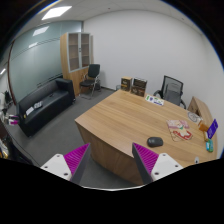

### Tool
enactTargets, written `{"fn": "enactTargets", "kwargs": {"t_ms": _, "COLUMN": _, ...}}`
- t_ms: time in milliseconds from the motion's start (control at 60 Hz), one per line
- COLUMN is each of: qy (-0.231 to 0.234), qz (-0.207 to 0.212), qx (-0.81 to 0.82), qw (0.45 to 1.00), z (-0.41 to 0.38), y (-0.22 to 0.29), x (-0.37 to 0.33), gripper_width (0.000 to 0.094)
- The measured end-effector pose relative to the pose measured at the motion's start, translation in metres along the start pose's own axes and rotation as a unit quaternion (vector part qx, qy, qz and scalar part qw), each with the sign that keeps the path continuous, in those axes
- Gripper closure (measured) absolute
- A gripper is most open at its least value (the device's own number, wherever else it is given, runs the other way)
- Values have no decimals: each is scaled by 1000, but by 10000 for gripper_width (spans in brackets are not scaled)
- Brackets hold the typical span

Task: Arrange mouse

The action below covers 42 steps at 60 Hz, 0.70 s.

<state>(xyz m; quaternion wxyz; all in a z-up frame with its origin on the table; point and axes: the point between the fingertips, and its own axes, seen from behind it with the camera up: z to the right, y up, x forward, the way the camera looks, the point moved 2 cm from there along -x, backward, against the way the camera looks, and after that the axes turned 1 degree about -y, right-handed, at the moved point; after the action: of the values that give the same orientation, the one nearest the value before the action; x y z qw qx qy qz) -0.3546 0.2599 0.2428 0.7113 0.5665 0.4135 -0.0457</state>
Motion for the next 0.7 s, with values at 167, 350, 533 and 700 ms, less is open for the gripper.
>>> {"fn": "enactTargets", "kwargs": {"t_ms": 167, "qy": -19, "qz": -3, "qx": 13, "qw": 1000, "z": 11, "y": 0, "x": 9, "gripper_width": 67}}
{"fn": "enactTargets", "kwargs": {"t_ms": 350, "qy": -50, "qz": -10, "qx": 39, "qw": 998, "z": 39, "y": -6, "x": 22, "gripper_width": 66}}
{"fn": "enactTargets", "kwargs": {"t_ms": 533, "qy": -91, "qz": -21, "qx": 85, "qw": 992, "z": 69, "y": -20, "x": 25, "gripper_width": 67}}
{"fn": "enactTargets", "kwargs": {"t_ms": 700, "qy": -128, "qz": -27, "qx": 128, "qw": 983, "z": 93, "y": -35, "x": 23, "gripper_width": 64}}
